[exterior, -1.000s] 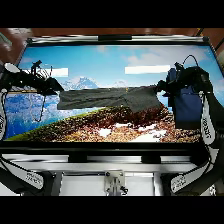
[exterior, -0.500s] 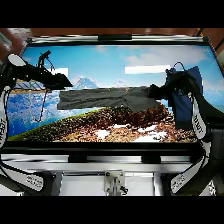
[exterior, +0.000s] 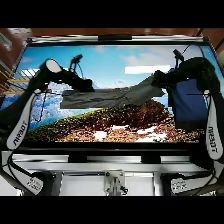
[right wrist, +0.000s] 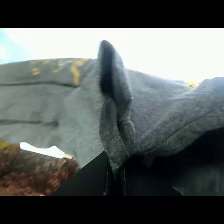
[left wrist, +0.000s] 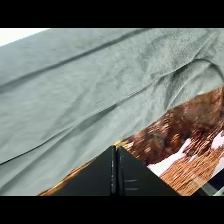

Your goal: Fold the shirts.

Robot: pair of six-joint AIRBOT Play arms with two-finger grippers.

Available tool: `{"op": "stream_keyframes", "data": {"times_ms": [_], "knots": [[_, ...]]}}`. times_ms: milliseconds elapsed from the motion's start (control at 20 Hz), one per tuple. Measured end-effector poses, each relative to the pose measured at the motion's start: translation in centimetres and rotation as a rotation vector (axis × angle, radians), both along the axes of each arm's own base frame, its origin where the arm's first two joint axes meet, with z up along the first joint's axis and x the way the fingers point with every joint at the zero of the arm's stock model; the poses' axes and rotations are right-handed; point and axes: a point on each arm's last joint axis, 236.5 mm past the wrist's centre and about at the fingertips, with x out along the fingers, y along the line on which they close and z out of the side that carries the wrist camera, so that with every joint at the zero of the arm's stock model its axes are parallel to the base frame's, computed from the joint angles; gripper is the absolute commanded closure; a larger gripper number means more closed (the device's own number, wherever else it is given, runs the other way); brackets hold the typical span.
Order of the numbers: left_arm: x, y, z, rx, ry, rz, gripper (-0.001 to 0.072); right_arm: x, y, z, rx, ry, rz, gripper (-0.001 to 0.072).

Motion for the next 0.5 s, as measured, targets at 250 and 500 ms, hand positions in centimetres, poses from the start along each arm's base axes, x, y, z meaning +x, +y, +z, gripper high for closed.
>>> {"op": "stream_keyframes", "data": {"times_ms": [250,500], "knots": [[-2.4,-7.6,-1.8,-0.022,0.005,-0.044,0.0673,-3.9,0.8,6.9,0.016,-0.045,0.029,0.0645],[-5.4,-15.4,-2.6,-0.131,0.032,-0.061,0.0673,-7.4,1.5,10.8,0.017,-0.063,0.058,0.0645]]}}
